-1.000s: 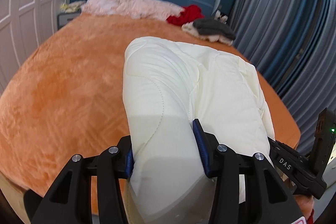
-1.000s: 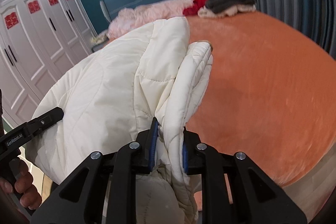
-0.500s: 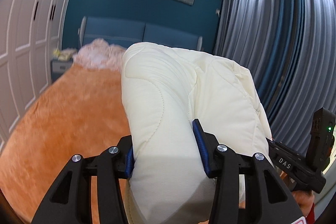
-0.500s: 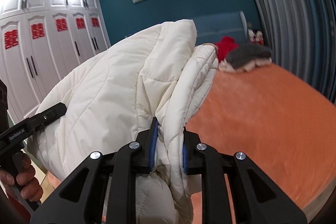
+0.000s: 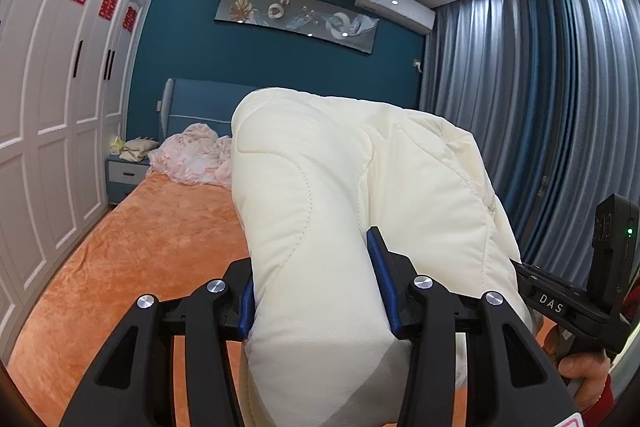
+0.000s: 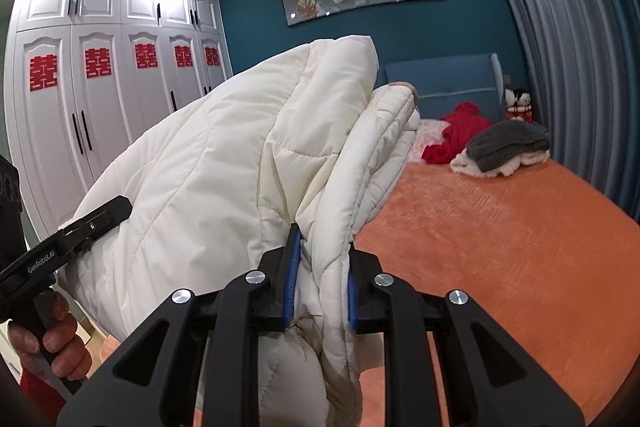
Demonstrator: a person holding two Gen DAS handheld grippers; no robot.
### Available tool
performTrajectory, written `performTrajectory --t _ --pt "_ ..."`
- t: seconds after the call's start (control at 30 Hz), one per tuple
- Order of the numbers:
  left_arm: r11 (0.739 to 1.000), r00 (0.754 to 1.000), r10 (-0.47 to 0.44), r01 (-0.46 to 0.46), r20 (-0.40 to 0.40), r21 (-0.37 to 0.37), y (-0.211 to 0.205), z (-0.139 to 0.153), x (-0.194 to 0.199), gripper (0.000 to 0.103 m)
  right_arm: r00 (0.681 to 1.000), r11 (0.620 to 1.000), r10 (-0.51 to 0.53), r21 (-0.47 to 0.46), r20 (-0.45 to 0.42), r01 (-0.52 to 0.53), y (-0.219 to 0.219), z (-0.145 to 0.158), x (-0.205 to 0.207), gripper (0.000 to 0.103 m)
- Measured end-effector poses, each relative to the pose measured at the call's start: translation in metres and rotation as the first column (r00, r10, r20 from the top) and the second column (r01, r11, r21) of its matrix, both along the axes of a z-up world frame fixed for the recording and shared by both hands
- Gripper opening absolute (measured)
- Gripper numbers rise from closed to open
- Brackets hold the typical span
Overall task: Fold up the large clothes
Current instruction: 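Lift the cream jacket bundle with both grippers and fold it over onto itself, then lower the folded bundle onto the bed and open both grippers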
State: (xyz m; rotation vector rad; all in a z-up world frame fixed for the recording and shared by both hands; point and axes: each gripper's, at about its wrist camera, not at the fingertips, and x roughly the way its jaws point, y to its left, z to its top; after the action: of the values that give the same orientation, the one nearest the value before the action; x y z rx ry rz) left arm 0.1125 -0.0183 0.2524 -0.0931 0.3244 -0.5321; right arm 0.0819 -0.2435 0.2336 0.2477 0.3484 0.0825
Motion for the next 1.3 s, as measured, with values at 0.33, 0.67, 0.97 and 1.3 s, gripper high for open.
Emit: performTrajectory --t 0.33,0.67,0.97,1.3 --pt "1.0 0.988 0.012 -0.011 -0.151 0.005 0.026 -0.09 0.07 0.045 0.985 0.999 0.04 0.023 -0.169 -0.037 0.022 -0.083 0.063 0.018" --pt "0.996 0.929 0.054 -0.025 -0.367 0.085 0.028 -0.223 0.095 0.045 0.906 0.997 0.056 0.076 -0.42 -0.026 0.028 -0.225 0.081 0.019" --pt "0.986 0.887 0.126 -0.063 -0.444 0.153 0.037 -0.288 0.101 0.055 0.866 0.982 0.058 0.186 -0.496 0.04 0.023 -0.298 0.075 0.03" --pt "0.965 0.819 0.254 -0.177 -0.515 0.194 0.07 -0.257 0.075 0.066 0.876 0.999 -0.024 0.025 -0.481 0.041 0.011 -0.237 0.022 0.045"
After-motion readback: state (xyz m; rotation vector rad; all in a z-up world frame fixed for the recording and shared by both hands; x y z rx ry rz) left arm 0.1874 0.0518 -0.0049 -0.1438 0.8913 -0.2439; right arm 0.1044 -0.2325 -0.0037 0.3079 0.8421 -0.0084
